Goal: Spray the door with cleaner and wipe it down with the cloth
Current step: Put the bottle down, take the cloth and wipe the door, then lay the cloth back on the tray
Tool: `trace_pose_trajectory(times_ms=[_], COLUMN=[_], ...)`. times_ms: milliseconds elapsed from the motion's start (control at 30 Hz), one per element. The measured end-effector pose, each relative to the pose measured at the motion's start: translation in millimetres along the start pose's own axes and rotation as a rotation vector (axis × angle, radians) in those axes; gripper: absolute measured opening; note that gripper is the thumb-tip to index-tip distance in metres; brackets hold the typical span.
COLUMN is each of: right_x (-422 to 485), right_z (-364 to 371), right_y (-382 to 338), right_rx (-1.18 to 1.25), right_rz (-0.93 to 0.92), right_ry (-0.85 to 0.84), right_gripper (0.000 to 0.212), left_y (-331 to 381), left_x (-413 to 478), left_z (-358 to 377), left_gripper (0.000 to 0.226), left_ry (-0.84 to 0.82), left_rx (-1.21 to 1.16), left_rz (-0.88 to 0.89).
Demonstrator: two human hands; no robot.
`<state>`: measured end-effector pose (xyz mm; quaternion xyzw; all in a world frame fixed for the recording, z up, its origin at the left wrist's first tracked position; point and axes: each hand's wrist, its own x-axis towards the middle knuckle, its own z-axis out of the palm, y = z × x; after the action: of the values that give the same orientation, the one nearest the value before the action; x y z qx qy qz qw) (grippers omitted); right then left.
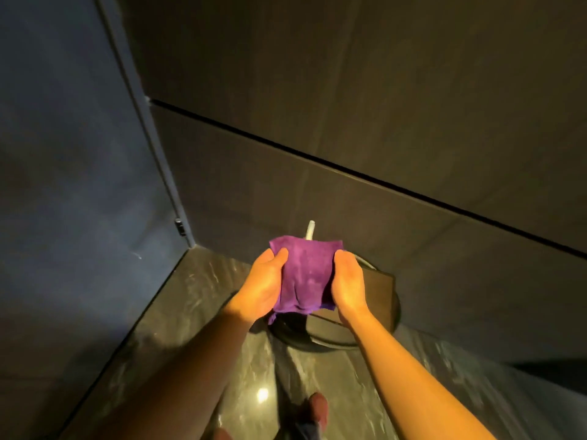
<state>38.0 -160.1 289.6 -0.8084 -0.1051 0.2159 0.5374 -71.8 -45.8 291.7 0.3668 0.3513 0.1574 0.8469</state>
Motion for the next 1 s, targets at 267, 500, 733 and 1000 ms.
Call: trace_pose_trajectory(times_ms=[267,500,733,1000], right_x=[55.5,120.3,186.5,244.7], right_z=[-121.1,-185.8,-183.1,-161.6], right_y=[105.7,194.7,290.0,366.0], right_rx=[-0.214,-0.277,-0.303,-0.418], right_rz=[0.075,0.162,0.209,0.205], right_ry=[0.140,0.094,0.071,0.075], right_gripper=[0.031,0.029,0.032,0.031], left_y=[-123.7,-231.7,-304.5,-359.2], left_x=[72.3,136.5,223.5,310.3], left_z=[96.1,139.3,134.1,115.6], left_gripper=[0.040,0.038,0.036,0.035], left_ry=[0.105,0.063,0.096,0.077], left_rx=[0.703,0.720,0.874,1.164], left_rz=[0.022,-0.051,-0.068,0.008])
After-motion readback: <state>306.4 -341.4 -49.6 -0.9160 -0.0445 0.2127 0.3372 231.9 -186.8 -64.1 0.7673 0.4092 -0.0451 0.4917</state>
